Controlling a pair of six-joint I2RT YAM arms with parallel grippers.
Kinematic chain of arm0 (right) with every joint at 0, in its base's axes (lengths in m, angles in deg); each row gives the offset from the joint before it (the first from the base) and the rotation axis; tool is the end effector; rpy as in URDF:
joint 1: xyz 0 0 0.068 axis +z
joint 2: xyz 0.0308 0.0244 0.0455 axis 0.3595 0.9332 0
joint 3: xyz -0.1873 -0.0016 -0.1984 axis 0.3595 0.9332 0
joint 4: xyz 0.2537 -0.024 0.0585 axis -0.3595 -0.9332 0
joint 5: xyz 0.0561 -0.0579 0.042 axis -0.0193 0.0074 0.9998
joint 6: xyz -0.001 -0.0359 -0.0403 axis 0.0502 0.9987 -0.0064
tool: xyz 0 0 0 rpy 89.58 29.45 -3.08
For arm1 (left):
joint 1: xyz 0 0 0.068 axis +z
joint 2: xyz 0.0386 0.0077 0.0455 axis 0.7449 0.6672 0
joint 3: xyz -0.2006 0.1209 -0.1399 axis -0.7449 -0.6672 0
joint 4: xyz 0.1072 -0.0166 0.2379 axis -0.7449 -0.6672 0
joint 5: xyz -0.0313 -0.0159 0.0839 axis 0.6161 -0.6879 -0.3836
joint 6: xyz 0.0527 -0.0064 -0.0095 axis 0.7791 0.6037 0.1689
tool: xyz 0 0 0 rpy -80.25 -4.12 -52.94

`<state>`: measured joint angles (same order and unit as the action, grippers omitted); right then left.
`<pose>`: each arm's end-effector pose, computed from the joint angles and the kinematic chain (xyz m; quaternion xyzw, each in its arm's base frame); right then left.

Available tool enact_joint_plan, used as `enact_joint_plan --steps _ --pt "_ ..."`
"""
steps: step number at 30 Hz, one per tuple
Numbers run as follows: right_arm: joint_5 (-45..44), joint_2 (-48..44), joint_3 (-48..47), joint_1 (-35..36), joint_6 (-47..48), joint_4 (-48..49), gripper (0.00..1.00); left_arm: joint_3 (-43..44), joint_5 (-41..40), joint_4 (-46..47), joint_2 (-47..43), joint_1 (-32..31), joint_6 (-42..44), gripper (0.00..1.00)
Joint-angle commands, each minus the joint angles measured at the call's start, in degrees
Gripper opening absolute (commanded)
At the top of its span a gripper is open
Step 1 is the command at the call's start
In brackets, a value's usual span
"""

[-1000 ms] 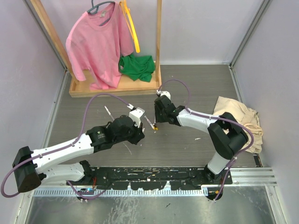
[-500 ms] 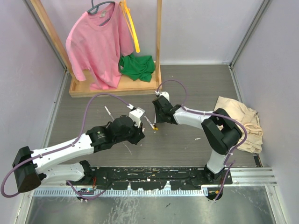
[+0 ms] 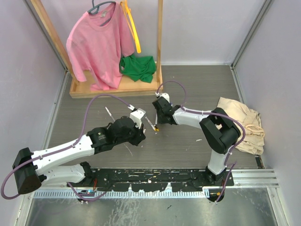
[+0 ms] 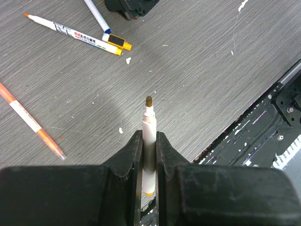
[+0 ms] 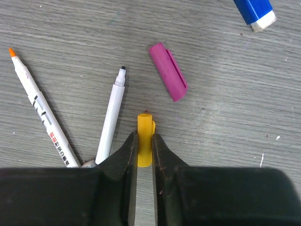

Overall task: Insert the pens into the pen caps
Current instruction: Move the pen cap to the center of the board.

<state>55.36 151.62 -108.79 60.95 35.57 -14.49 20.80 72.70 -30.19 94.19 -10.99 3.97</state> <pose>0.2819 0.2224 0.1571 -0.0907 0.9434 0.0360 0.3170 0.1252 -0.2014 0.2702 0.2498 0.8546 -0.2578 0.3751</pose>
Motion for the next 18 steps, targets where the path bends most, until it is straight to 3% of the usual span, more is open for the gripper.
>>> enact_joint_plan --steps 1,6,11,18 --pt "-1.55 -3.31 0.23 -0.25 0.35 -0.86 0.13 0.36 -0.71 1.86 -1.11 0.06 0.26 0.0" --pt "-2.8 -12.13 4.73 -0.24 1.71 0.52 0.08 0.34 -0.74 1.86 -0.96 0.02 0.26 0.0" --pt "2.52 -23.52 11.85 -0.27 7.43 7.72 0.01 -0.27 -0.95 2.63 -1.68 0.07 -0.02 0.0" --pt "21.69 -34.5 21.8 -0.17 22.48 18.87 0.01 -1.86 -1.78 4.15 -3.58 0.09 -0.82 0.0"
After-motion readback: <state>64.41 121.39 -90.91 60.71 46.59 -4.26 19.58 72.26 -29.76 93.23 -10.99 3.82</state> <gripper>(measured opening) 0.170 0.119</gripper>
